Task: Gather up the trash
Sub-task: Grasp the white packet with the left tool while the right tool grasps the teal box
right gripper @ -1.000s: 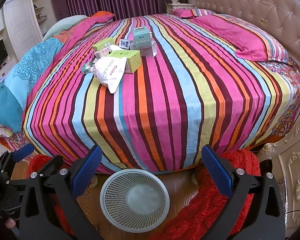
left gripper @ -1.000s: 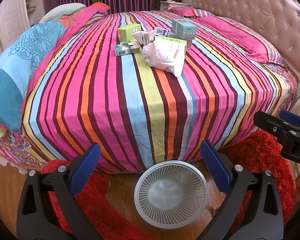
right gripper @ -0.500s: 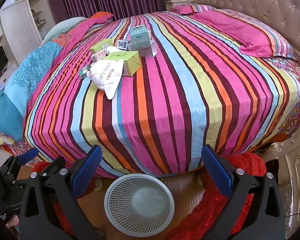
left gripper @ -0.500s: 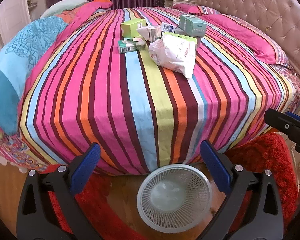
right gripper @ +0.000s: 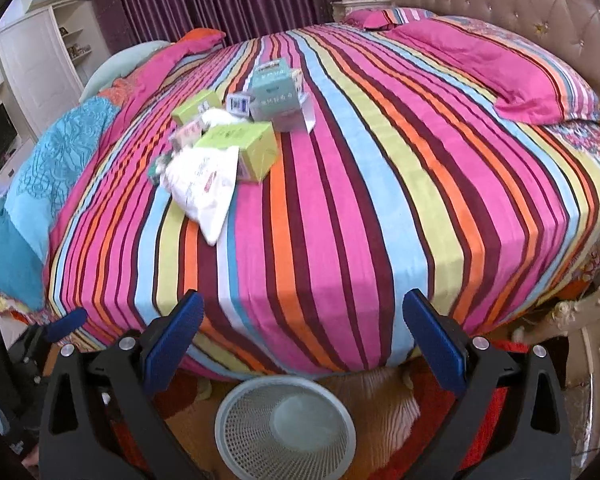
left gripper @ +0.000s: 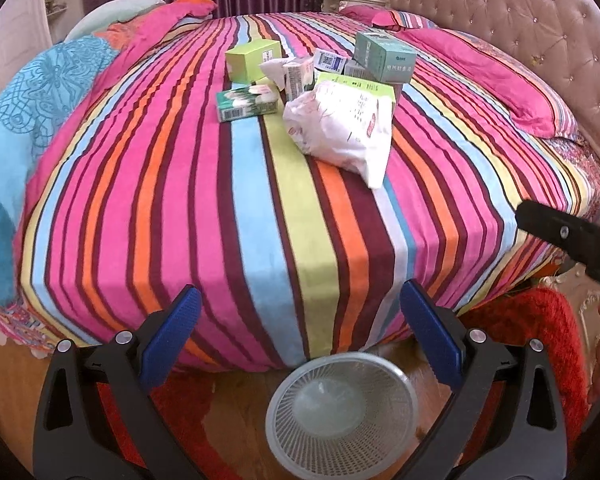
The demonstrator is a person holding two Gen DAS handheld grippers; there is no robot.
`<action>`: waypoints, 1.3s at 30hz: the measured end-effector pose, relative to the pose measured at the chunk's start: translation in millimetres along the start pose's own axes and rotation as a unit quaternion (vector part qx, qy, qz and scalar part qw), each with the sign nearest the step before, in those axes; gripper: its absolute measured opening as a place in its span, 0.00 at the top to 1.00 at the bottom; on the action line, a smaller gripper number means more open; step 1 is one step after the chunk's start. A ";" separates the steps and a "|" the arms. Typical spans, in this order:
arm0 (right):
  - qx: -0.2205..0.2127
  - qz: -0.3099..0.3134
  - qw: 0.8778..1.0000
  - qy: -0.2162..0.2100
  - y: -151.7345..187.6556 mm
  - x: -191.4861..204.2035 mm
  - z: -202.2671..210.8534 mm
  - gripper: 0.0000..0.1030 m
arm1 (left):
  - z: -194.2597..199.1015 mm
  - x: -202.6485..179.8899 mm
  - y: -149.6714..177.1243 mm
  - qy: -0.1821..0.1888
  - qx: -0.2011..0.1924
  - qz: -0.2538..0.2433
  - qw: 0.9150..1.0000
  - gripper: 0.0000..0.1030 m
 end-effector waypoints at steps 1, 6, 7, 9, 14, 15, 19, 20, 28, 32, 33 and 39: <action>-0.006 0.001 1.000 0.001 -7.4 0.0 -1.7 0.08 | -4.2 -1.0 -5.1 0.001 -0.001 0.001 1.000 0.06; -0.025 0.007 1.000 -0.011 -40.0 1.8 -10.0 0.08 | -23.2 -4.0 -24.6 0.008 0.000 0.006 1.000 0.06; -0.027 0.007 0.999 -0.015 -46.9 2.4 -12.7 0.08 | -26.9 -4.2 -29.3 0.009 -0.001 0.009 1.000 0.06; -0.028 0.011 0.999 -0.022 -56.8 4.8 -18.1 0.08 | -32.2 -5.3 -37.5 0.011 -0.003 0.011 1.000 0.06; -0.035 0.029 0.998 -0.036 -86.4 16.7 -33.2 0.08 | -48.0 -8.4 -65.6 0.010 -0.011 0.010 1.000 0.06; -0.036 0.031 0.998 -0.038 -92.9 18.7 -36.1 0.08 | -50.1 -9.3 -69.1 0.011 -0.012 0.009 1.000 0.06; -0.041 0.039 0.998 -0.041 -114.9 27.2 -48.5 0.08 | -63.3 -12.7 -87.8 0.013 -0.012 0.003 1.000 0.06; -0.041 0.041 0.997 -0.041 -118.2 28.0 -50.7 0.08 | -65.6 -13.4 -90.7 0.013 -0.011 0.001 1.000 0.06; -0.038 0.047 0.997 -0.039 -146.8 35.7 -77.1 0.08 | -85.8 -14.9 -104.8 0.009 -0.001 -0.010 1.000 0.06; -0.038 0.061 0.997 -0.032 -156.8 40.7 -87.8 0.08 | -94.3 -13.0 -106.0 0.010 0.004 -0.005 1.000 0.06; -0.038 0.065 0.997 -0.029 -159.0 42.0 -91.8 0.08 | -96.5 -12.8 -106.3 0.012 0.005 -0.003 1.000 0.06; -0.032 0.078 0.996 -0.012 -170.3 46.2 -114.2 0.08 | -111.9 -11.8 -110.0 0.013 0.011 -0.002 1.000 0.06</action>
Point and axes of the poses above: each gripper's, at about its wrist camera, not at the fingertips, and z roughly against the way its jaws point, x to its left, y to its underside, the point moved 10 cm from there along -z, roughly the way its jaws point, and after that the axes turned 8 degrees about y, right-handed, at the moved point
